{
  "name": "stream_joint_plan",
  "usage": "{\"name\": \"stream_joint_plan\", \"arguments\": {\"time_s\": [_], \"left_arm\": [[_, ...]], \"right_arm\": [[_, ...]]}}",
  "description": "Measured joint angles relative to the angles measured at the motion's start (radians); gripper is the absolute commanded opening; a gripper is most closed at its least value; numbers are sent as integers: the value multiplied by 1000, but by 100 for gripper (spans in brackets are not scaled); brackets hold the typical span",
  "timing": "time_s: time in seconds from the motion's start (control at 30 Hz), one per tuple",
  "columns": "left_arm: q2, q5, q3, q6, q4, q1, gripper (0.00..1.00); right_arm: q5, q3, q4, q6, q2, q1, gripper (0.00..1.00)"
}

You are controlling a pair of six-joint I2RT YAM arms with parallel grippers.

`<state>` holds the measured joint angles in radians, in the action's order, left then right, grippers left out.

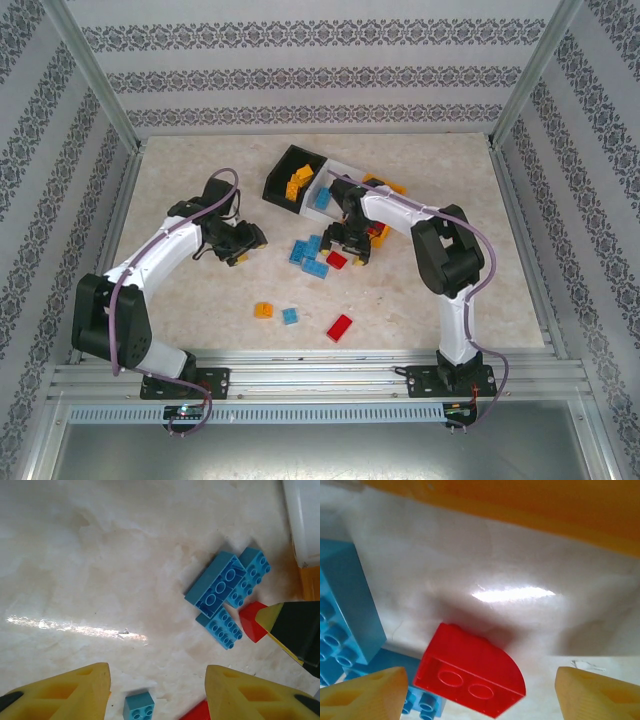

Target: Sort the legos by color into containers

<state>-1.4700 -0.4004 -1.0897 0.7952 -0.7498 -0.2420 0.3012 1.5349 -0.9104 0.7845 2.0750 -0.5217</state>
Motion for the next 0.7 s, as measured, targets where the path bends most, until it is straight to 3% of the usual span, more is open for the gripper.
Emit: {"name": "stream_joint_plan", "arguments": {"time_s": [0.27,0.57,0.7], "left_arm": [[2,-2,0,-9,0,15,53],[2,-6,13,-10,3,16,53],[2,-10,32,-10,3,16,53]], "right_arm": [[-13,56,-21,6,60,-13,70],[-24,61,-26,-5,65,-19,41],[-24,59,-25,-6,59,-20,40]]}}
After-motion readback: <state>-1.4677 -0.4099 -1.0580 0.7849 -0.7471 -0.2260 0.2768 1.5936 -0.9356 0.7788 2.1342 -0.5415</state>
